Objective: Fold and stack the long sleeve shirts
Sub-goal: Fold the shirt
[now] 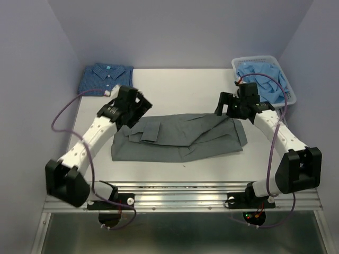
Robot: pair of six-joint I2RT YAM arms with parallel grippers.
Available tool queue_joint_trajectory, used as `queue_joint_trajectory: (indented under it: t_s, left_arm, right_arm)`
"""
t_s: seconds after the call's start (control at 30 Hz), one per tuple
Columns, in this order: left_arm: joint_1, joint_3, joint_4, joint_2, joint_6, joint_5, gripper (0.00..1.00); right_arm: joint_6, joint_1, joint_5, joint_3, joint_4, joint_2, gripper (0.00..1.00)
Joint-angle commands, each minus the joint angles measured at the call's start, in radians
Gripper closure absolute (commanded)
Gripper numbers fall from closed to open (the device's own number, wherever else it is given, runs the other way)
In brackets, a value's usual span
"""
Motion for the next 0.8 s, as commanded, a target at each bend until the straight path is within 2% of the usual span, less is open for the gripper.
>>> queue_joint_trajectory:
  t_s: [0.0,0.03,0.07,0.17,0.23,0.33,0.47,0.57,0.63,0.77]
  left_arm:
    - [-0.162,0.308,-0.242,0.272,0.232,-0.120,0.01]
    - [-0.197,0.404,-0.255,0.372,0.257,-0.156,0.01]
    - [-0.226,0.437,-0.252,0.411,0.273,-0.149,0.01]
    - [-0.271,0.489,-0.148,0.518,0.346,0.011,0.01]
    - [-0.274,0.495,-0.082,0.570,0.360,0.099,0.01]
    - [-0.287,0.503,-0.077,0.615,0.352,0.099,0.01]
    - [-0.289,0.413,0.015,0.633,0.337,0.187,0.01]
    - [-0.289,0.386,0.011,0.670,0.327,0.152,0.01]
    - [-0.287,0.379,0.012,0.686,0.301,0.078,0.01]
    - [-0.272,0.371,0.051,0.702,0.277,0.046,0.01]
  right_arm:
    - [-0.054,0.107,-0.061,0.019,0.032,0.001,0.00]
    - [-0.051,0.137,-0.107,0.013,0.043,0.002,0.00]
    - [-0.047,0.148,-0.116,0.007,0.050,0.005,0.00]
    - [0.001,0.161,-0.124,-0.013,0.090,0.031,0.00]
    - [0.027,0.161,-0.113,-0.010,0.113,0.068,0.00]
    - [0.087,0.161,-0.096,0.028,0.171,0.137,0.00]
    - [0.141,0.161,-0.119,0.037,0.239,0.220,0.00]
    - [0.148,0.161,-0.103,0.039,0.274,0.287,0.00]
    - [0.138,0.161,-0.099,0.068,0.273,0.327,0.00]
    - [0.131,0.161,-0.076,0.115,0.273,0.418,0.00]
